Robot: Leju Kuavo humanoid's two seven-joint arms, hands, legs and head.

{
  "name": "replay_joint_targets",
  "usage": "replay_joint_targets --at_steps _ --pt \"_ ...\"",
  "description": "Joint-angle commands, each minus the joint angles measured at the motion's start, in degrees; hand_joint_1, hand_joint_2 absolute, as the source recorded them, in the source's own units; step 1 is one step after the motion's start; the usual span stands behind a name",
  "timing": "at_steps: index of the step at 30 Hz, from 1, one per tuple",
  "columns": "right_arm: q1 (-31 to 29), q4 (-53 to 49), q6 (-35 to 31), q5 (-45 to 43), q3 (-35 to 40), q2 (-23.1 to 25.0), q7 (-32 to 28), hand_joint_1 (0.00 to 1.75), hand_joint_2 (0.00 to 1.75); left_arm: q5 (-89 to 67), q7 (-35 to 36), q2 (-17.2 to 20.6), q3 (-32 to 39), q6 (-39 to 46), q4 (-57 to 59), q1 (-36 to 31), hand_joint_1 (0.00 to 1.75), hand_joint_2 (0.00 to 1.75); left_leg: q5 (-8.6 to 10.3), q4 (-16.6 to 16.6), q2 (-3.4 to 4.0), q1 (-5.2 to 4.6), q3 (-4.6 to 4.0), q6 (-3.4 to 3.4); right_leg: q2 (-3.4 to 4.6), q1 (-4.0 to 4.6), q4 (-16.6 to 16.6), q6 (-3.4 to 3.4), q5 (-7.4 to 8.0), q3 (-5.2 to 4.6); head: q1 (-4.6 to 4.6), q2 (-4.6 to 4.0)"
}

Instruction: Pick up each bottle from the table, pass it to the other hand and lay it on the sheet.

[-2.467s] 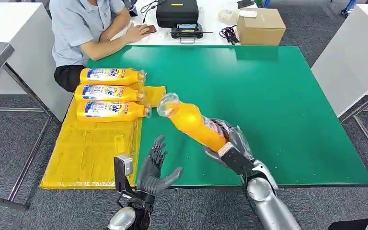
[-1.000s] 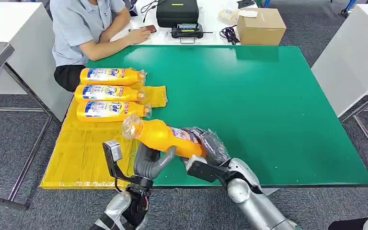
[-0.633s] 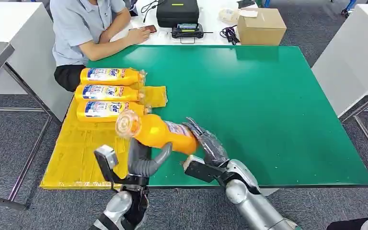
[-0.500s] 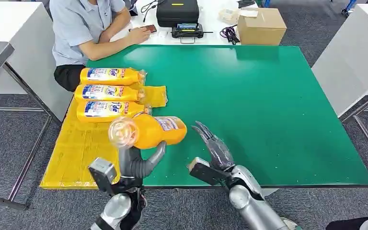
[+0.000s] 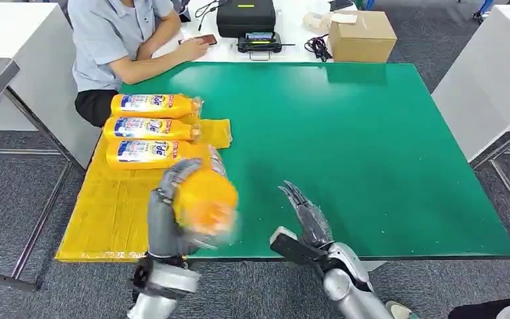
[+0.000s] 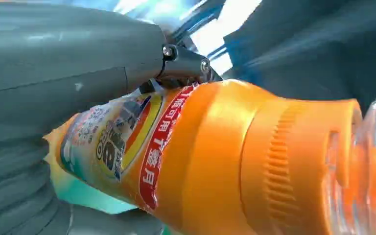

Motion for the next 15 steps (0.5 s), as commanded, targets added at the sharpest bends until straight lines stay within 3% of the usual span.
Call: replay_joint_targets --at_steps 1,2,4,9,15 --pt "-1.9 6.0 -0.1 0.7 -4.0 2.5 -1.0 0.0 1.75 -28.0 12.7 -2.0 17.4 0.5 7.9 -1.5 1.75 1.75 -0.12 0.0 0.21 0.09 0.41 -0.15 0.16 0.11 -0.1 -0.2 -0.05 0.37 -0.04 0.0" --pt "-1.5 5.6 0.1 0.9 -4.5 2.8 -1.2 0.0 1.75 -32.2 18.3 0.5 15.1 0.5 9.0 -2.1 1.75 1.75 -0.07 -0.1 0.18 0.06 0.32 -0.15 0.13 0.07 -0.1 -0.18 -0.03 0.26 -0.04 0.0" --pt "-1.3 5.3 0.1 0.9 -4.6 2.8 -1.2 0.0 1.75 -33.0 20.2 1.4 14.5 0.5 10.0 -2.5 1.75 1.75 -0.05 -0.1 0.1 0.06 0.35 -0.17 0.05 0.08 -0.1 -0.2 -0.04 0.3 0.0 0.0" --pt "1.0 3.1 -0.2 1.1 -7.1 2.6 -1.3 0.0 1.75 -39.1 32.7 6.4 8.6 0.5 15.6 -5.0 1.75 1.75 0.02 -0.1 -0.06 0.09 0.25 -0.12 -0.1 0.08 -0.1 -0.11 -0.04 0.21 -0.04 0.0" --pt "1.2 3.0 -0.2 1.2 -7.4 2.5 -1.3 0.0 1.75 -38.9 33.3 6.8 8.0 0.5 15.6 -5.1 1.75 1.75 -0.01 -0.1 0.02 0.1 0.2 -0.13 -0.05 0.09 0.0 -0.12 -0.06 0.17 -0.02 0.0"
